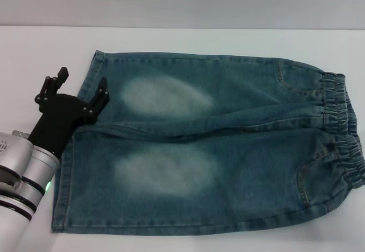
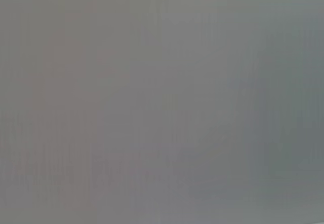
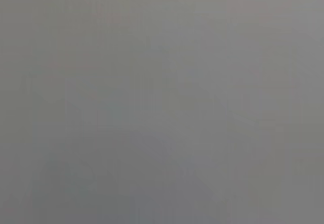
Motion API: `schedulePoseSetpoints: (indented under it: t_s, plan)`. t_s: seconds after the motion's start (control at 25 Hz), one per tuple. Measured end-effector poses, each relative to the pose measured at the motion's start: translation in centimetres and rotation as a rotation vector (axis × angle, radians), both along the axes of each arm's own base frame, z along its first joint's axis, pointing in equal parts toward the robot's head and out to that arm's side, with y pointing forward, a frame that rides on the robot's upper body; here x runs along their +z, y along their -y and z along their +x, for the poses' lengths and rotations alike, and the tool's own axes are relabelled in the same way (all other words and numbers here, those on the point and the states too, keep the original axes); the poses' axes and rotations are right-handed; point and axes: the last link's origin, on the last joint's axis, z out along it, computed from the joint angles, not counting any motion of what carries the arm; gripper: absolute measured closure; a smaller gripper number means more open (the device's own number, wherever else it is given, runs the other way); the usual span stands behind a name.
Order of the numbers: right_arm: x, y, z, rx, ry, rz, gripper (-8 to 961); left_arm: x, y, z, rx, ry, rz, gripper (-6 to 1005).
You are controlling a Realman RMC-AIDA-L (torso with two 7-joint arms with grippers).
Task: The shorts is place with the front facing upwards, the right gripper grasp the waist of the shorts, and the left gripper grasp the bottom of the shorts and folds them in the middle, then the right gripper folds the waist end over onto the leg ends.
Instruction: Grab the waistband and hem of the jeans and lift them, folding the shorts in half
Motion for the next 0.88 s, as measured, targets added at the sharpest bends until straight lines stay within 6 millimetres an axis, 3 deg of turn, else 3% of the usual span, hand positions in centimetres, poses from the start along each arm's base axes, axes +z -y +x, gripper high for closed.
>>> schedulePoseSetpoints:
  t_s: [0.56,0.68,0.88]
  plan:
    - [0.5,0.1,-1.1,0.071,-0.004,0.037,239,-0.3,-0.3,0.8,-0.029,0.002,-0.015,173]
    - [0.9,-1.5,-1.6,0.092,-0.014,0.027,239,-0.4,-1.2,1.3,-0.026,0.000,-0.027,174]
    - [1.6,-6.5,-1.9,0.084,-0.079,-0.101,238,-0.5,-5.2,1.8,0.099,-0.002,-0.111,175]
